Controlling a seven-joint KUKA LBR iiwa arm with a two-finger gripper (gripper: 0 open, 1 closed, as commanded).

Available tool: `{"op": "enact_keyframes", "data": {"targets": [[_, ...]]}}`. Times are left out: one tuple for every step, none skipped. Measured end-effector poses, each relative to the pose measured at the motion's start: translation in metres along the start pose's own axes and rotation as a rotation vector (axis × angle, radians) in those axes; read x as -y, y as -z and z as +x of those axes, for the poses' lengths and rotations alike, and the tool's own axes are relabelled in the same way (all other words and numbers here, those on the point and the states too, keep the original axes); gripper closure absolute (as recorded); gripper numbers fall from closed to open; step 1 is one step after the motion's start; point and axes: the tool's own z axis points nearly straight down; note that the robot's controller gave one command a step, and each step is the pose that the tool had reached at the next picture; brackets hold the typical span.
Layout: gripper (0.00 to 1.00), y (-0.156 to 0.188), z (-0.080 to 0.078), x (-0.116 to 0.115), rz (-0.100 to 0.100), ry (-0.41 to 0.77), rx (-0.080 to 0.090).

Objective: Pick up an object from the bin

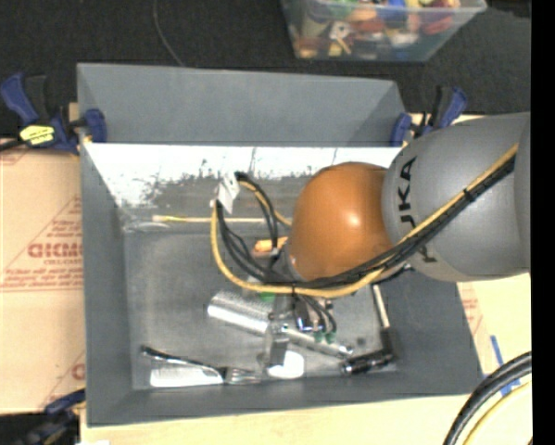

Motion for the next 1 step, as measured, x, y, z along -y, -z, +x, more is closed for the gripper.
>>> {"op": "enact_keyframes", "data": {"targets": [[0.0,-0.0565,-0.0321,-0.0165,0.002,-0.049,-0.005]]}}
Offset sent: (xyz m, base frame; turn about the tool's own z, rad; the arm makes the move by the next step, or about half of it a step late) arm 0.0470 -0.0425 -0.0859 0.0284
